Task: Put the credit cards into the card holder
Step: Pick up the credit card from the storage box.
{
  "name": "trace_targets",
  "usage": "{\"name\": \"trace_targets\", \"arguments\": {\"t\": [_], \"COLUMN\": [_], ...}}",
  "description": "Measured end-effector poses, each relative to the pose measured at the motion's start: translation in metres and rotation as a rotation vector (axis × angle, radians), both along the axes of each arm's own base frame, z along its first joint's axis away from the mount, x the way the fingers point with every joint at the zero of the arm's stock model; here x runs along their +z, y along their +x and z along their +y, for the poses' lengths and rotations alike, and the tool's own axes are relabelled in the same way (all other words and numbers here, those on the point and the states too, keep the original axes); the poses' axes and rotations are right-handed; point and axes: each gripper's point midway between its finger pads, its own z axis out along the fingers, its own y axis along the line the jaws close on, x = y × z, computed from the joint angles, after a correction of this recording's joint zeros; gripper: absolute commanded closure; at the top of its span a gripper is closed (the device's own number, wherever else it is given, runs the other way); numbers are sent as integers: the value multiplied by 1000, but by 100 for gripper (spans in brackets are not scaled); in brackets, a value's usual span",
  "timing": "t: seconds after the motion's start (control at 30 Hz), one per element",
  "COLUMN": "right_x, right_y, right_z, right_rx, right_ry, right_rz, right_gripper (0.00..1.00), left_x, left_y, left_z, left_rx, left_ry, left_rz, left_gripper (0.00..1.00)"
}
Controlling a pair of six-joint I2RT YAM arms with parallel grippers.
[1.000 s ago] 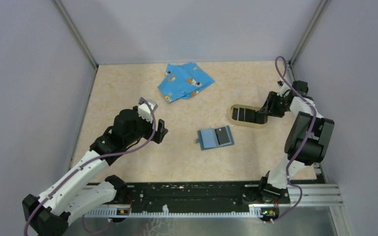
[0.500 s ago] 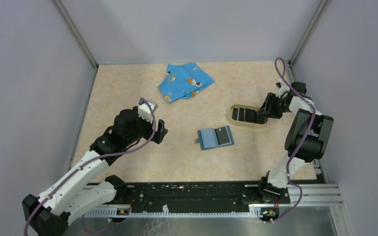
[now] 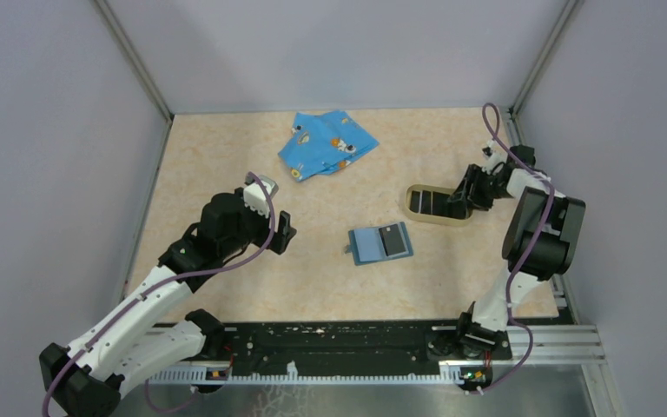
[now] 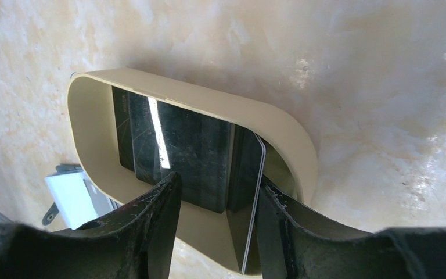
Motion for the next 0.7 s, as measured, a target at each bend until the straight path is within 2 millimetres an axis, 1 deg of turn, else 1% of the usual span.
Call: {"name": "trace_targets", "arguments": {"t": [0.13, 0.33, 0.37, 0.53, 0.7], "right_x": [-2, -3, -3, -4, -3], "right_y": [1, 2, 2, 0, -3], "right_z": [3, 2, 2, 0, -4], "right_rx": [0, -2, -2, -10, -21], "right_ry": [25, 26, 26, 29, 44], "right_rz": [8, 11, 12, 21, 26], "right_gripper": [52, 53, 55, 61, 62], "left_x": [0, 0, 0, 0, 0], "left_y": [0, 0, 0, 0, 0], "left_z": [0, 0, 0, 0, 0], "left_rx": [0, 0, 0, 0, 1], "left_ry": [0, 0, 0, 0, 1], "left_rz": [0, 0, 0, 0, 0], "left_gripper": [1, 1, 1, 1, 1]}}
